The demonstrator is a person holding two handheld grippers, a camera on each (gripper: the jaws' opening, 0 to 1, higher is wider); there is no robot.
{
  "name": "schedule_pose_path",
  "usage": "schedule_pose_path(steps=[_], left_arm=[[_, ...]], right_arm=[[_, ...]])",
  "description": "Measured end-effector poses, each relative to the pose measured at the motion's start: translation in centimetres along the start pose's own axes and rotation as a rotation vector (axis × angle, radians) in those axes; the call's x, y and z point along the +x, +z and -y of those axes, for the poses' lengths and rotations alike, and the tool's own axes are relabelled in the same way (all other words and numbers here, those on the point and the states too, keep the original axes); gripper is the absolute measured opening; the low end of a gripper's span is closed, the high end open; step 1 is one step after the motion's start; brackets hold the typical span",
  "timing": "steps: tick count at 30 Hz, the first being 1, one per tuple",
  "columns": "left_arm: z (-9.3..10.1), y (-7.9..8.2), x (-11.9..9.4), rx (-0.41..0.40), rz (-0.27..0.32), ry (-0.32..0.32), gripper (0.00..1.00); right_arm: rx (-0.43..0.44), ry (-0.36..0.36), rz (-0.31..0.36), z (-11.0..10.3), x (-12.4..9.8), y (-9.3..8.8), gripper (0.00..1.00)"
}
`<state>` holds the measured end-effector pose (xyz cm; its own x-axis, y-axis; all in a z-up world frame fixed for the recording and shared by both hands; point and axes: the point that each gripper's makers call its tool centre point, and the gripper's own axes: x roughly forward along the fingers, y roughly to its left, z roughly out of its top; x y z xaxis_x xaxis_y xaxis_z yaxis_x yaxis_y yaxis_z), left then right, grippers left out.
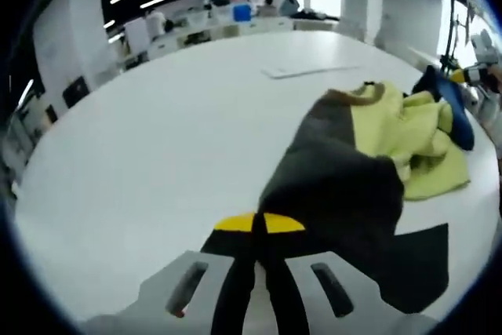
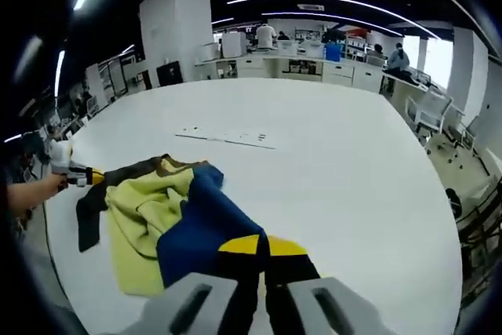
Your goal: Fold the garment on the visible template until the final outline fits inside the template.
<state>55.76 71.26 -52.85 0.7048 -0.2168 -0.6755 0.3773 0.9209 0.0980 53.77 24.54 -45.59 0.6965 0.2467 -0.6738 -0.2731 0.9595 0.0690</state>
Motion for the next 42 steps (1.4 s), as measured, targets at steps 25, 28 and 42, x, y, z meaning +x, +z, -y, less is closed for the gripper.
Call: schedule_pose_path(steps=[25, 28, 42], left_arm=[[-1.2, 1.1, 1.1, 0.031, -0.021, 0.031, 0.0], [-1.1, 1.1, 0.9, -0.01, -0.015, 0.032, 0.06], [3.3, 4.6, -2.0, 0.011, 0.169, -0.107, 0.45]], right_arm=[[0.017, -0.067, -0.086, 3.5, 1.2, -3.8, 0.0], [0.036, -0.036, -0.099, 2.8, 1.3, -4.2, 0.0], [-0.024, 0.038, -0.016, -0.9, -1.6, -2.7, 0.58]])
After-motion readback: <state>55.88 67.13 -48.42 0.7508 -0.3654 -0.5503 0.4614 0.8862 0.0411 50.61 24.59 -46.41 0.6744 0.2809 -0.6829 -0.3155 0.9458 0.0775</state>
